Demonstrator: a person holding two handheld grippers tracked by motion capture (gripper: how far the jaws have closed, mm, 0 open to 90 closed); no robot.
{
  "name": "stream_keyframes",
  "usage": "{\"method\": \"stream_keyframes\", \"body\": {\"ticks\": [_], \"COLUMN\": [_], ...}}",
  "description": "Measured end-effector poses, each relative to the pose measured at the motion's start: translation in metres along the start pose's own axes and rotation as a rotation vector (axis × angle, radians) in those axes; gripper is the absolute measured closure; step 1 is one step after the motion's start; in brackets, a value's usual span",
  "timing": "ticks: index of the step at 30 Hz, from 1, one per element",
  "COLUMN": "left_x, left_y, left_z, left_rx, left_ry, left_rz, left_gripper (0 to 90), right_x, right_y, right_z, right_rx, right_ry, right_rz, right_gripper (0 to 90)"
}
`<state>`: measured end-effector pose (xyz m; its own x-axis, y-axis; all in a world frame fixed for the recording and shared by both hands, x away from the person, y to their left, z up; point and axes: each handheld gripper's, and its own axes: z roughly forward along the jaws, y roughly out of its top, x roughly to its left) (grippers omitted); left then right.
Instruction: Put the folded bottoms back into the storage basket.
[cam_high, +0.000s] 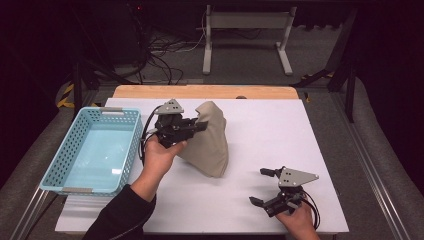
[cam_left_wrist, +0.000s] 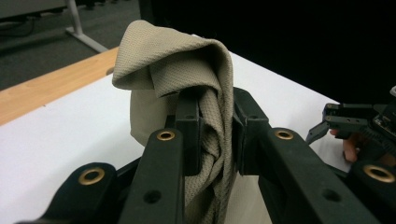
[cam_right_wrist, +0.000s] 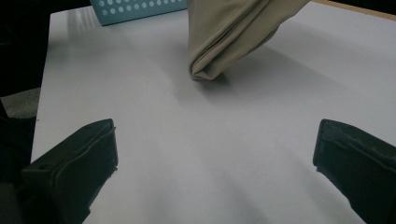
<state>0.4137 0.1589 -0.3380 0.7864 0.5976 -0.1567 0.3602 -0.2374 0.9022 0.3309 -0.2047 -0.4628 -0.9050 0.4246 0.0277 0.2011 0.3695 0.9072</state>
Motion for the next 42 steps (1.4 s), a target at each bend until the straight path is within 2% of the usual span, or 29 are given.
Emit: {"method": "stream_keyframes", "body": {"ticks": [11, 20, 42], "left_x": [0.000, -0.002, -0.006], "left_y": [0.007, 0.013, 0.022], "left_z": [-0.018, -0.034, -0.060], "left_rx": [-0.040, -0.073, -0.110], "left_ry": [0.020, 0.037, 0.061], "left_rz": [-0.007, 0.006, 0.020], "left_gripper": [75.7, 75.7, 75.7], "right_x": [0.000, 0.000, 0.000], "right_y": [0.000, 0.000, 0.000], "right_z": [0.000, 0.000, 0.000], "right_rx": [-0.002, 0.000, 0.000], "right_ry": [-0.001, -0.003, -0.006], "right_rz": [0.001, 0.003, 0.004], "right_gripper": [0.4, 0.4, 0.4]}}
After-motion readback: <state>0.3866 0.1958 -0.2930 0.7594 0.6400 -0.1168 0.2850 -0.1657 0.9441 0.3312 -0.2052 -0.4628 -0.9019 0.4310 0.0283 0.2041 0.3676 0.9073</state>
